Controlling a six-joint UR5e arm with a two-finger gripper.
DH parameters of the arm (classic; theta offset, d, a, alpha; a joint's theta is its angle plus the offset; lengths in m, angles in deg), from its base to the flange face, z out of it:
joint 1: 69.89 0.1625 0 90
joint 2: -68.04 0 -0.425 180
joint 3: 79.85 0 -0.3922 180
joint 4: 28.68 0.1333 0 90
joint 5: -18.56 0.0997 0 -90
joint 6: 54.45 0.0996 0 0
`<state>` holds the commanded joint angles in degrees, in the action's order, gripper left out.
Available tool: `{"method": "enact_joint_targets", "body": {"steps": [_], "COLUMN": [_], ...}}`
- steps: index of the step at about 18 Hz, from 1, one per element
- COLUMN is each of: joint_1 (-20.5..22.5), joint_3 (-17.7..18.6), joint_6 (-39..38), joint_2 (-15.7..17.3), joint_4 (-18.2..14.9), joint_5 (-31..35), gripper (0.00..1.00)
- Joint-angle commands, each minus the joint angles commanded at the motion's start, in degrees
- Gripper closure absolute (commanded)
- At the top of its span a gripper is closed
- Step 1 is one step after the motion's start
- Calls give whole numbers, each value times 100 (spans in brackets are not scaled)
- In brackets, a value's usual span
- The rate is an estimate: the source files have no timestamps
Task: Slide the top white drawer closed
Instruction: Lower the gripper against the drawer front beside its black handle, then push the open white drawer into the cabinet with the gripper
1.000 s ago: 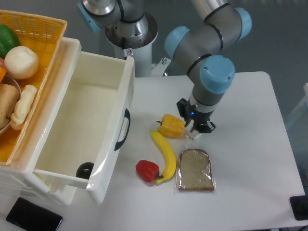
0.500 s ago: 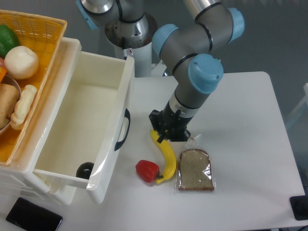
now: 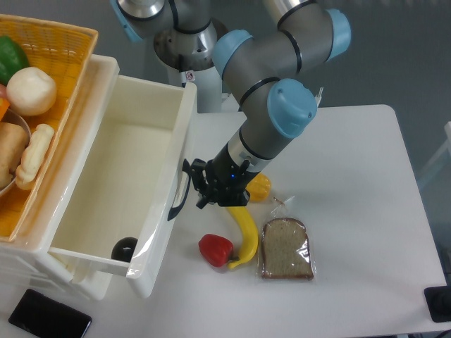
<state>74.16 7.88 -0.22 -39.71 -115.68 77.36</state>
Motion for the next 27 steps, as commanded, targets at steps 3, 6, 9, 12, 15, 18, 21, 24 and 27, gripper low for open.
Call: {"method": "enact_joint_targets", "body": {"steps": [3, 6, 9, 12, 15, 18, 21, 24, 27], "joint_1": [35, 44, 44, 35, 18, -9, -70, -105, -228], "joint_3": [-53, -53, -53, -53, -53, -44, -36, -27, -1], "joint_6": [-9, -9, -9, -9, -9, -9, -18, -18, -53], "joint_2": [0, 0, 0, 0, 0, 26, 70, 79, 79], "joint_4": [-133, -142, -168, -221, -274, -309, -335, -353, -344], "joint_5": [-123, -115, -115, -115, -115, -123, -123, -123, -132], "gripper": [100, 100, 100, 100, 100, 100, 100, 100, 100]}}
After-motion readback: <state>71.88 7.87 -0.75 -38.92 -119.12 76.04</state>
